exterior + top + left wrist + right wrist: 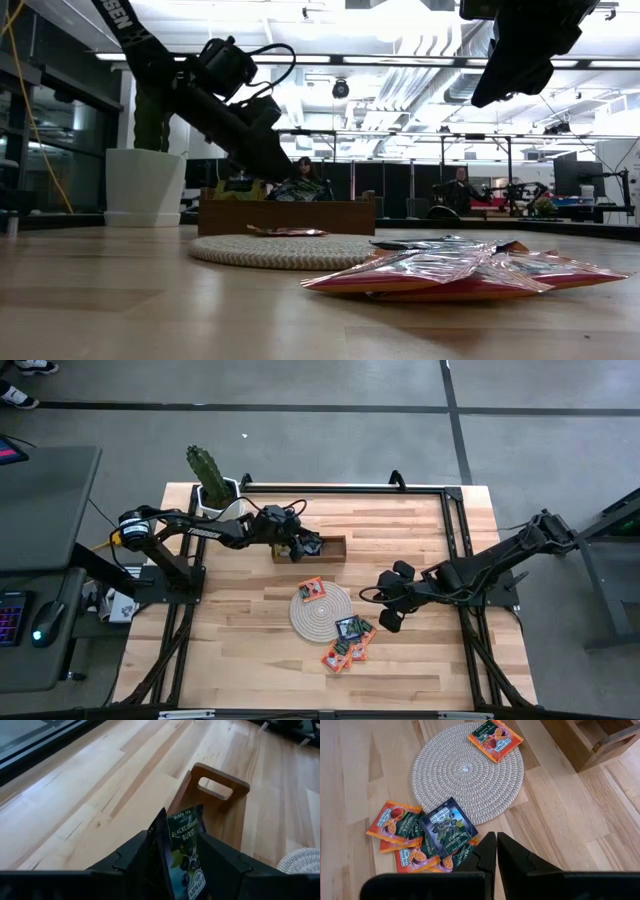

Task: Pick & Place Tea
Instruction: Put the purple tea bag into the middle section of the wooden organizer

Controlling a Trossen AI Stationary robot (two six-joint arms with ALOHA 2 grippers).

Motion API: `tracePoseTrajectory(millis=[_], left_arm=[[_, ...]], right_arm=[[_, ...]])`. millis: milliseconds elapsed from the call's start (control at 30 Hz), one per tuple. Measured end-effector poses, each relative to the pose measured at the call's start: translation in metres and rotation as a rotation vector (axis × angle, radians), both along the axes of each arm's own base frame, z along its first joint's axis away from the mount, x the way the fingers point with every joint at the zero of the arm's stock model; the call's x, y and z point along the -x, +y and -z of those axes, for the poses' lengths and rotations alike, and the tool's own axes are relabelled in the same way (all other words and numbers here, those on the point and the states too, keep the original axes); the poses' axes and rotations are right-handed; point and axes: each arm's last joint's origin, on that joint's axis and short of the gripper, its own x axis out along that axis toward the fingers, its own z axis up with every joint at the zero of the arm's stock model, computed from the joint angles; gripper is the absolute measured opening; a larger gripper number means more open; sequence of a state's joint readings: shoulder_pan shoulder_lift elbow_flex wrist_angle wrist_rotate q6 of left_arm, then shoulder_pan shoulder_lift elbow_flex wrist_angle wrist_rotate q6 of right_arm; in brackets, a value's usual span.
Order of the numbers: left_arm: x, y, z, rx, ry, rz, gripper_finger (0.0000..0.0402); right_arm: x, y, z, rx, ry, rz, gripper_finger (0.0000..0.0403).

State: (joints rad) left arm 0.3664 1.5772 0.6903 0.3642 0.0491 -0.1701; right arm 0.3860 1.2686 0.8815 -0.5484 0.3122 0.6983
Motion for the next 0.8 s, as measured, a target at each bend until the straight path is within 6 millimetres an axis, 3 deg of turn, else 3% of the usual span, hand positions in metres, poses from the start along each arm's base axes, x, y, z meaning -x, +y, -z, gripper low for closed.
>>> tracePoseTrajectory(millis=[533,800], left_arm=[[-0.0003,0.0007,-0.0009,-0.004,-0.009,-0.017,0.0009],[-0.0014,0.0011,-0.0036,-0.013,-0.037,-0.018,0.0001]], right_arm=[[0.0000,0.0000,0.0000,0.000,0.000,0.000,0.0012],[0.0000,0.0000,-0.0001,0.000,0.000,0.000,0.0012]])
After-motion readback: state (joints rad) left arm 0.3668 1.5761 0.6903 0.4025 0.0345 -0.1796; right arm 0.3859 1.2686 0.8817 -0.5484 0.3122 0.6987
